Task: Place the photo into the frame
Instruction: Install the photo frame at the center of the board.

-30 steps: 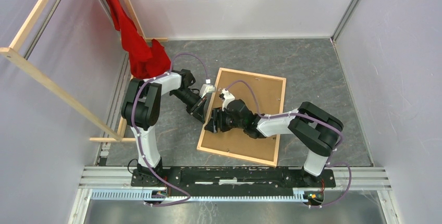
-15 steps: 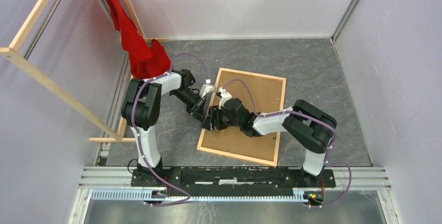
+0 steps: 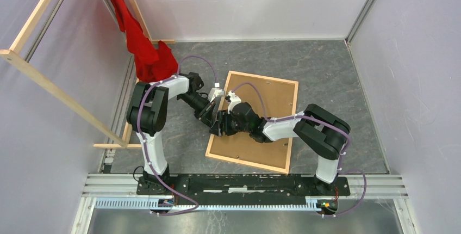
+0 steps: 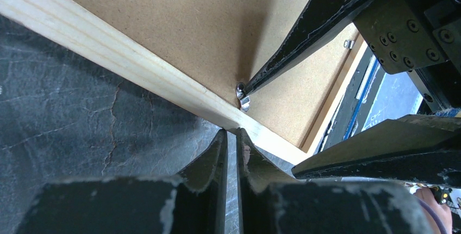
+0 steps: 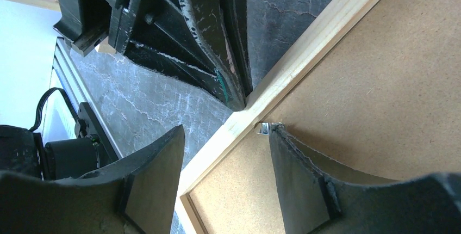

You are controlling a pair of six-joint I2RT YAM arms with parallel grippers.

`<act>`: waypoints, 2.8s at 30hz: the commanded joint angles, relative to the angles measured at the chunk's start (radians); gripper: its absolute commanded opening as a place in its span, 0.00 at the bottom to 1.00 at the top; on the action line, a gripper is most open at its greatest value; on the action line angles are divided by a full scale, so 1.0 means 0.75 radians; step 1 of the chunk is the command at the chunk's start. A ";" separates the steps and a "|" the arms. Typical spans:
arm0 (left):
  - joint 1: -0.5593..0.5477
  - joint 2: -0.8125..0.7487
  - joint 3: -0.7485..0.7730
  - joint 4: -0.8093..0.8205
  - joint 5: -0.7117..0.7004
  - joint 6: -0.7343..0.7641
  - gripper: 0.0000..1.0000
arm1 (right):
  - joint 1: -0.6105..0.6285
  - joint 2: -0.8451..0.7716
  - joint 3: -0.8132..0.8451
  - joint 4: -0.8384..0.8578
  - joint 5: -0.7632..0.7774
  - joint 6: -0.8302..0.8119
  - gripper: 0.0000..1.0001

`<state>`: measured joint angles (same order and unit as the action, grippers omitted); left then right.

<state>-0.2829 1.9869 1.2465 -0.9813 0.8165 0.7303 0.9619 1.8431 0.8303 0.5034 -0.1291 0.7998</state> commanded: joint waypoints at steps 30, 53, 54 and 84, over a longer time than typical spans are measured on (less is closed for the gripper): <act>-0.018 -0.012 -0.022 0.046 -0.020 0.020 0.14 | 0.056 -0.015 -0.043 -0.053 0.109 0.015 0.65; -0.018 -0.011 -0.035 0.046 -0.019 0.030 0.14 | 0.058 0.048 0.014 -0.083 0.232 0.000 0.64; -0.018 -0.011 -0.036 0.045 -0.019 0.030 0.14 | 0.059 0.047 0.012 -0.080 0.228 0.005 0.64; -0.016 -0.019 -0.045 0.046 -0.025 0.034 0.14 | 0.094 0.053 0.044 -0.129 0.252 -0.026 0.64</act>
<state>-0.2829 1.9808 1.2385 -0.9752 0.8181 0.7303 1.0298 1.8473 0.8463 0.4847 0.0040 0.8196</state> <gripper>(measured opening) 0.141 0.640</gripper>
